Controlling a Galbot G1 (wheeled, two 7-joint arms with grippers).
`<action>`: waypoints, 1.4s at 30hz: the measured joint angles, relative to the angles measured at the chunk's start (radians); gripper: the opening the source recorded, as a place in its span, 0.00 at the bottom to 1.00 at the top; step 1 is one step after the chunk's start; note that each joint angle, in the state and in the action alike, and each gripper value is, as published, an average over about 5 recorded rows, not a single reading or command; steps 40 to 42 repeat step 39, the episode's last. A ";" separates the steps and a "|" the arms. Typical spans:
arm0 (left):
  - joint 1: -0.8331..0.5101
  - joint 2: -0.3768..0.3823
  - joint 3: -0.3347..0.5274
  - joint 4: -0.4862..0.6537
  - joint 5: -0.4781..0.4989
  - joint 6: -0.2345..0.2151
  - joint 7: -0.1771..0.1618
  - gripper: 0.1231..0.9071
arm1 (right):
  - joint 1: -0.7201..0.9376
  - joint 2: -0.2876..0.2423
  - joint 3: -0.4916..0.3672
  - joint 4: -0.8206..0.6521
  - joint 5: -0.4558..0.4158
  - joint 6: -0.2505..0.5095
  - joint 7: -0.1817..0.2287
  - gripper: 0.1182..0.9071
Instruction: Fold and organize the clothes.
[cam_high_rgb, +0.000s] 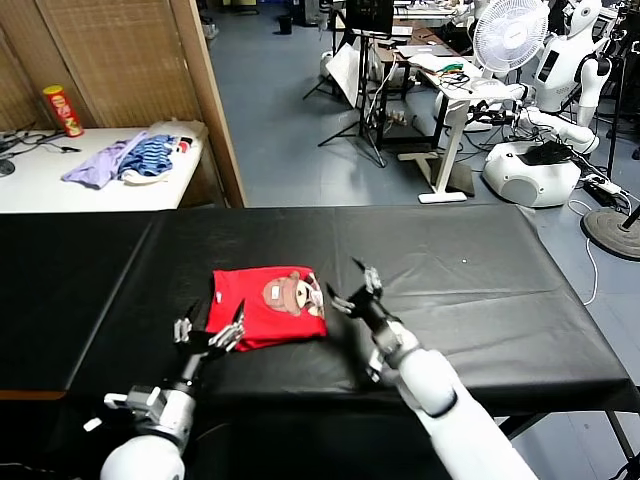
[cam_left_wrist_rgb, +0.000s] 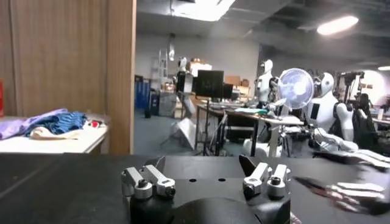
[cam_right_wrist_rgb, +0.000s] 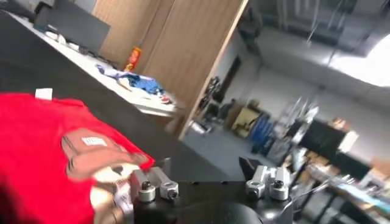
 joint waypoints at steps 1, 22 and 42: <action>0.007 0.006 0.000 -0.002 0.006 -0.001 -0.003 0.86 | -0.036 -0.009 0.021 0.028 0.003 0.007 0.017 0.85; 0.436 0.088 -0.088 -0.134 -0.029 0.000 -0.172 0.86 | -0.815 0.064 0.362 0.589 0.365 -0.223 0.312 0.86; 0.535 0.107 -0.115 -0.260 -0.047 0.134 -0.193 0.86 | -0.893 0.079 0.375 0.665 0.407 -0.418 0.350 0.86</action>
